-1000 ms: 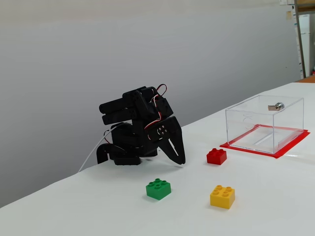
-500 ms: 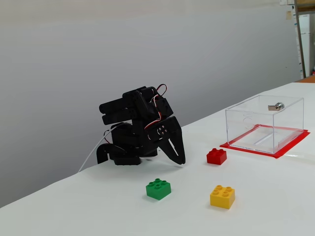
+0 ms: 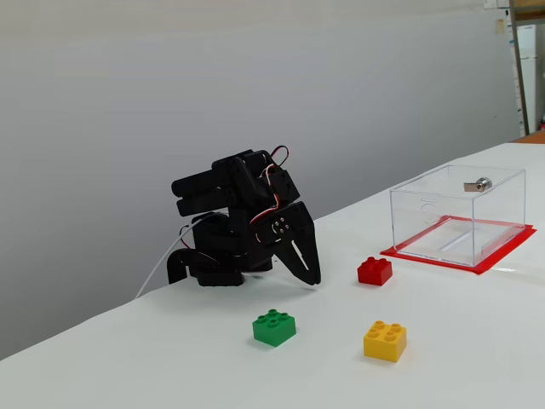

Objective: Pick the red lego brick and place it into the transparent box

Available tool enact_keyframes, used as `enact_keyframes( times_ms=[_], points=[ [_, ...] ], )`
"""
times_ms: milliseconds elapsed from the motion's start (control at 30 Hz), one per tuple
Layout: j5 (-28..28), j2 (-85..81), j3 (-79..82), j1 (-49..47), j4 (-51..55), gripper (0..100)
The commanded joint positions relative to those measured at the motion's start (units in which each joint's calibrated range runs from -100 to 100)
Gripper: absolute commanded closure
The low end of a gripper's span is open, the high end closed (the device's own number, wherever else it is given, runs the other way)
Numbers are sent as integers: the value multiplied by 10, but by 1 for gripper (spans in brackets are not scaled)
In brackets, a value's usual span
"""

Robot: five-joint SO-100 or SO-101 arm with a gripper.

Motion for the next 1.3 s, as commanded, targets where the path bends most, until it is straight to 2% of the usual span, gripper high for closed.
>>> enact_keyframes(
  times_ms=[0,633,800,1133,1267],
  points=[
    [2,-4,-11,-2,2,98],
    [2,13,-14,-3,-5,98],
    [-2,88,-38,-4,-7,98],
    [0,261,-119,-10,-88,98],
    [2,279,-141,-52,-78,98]
  ],
)
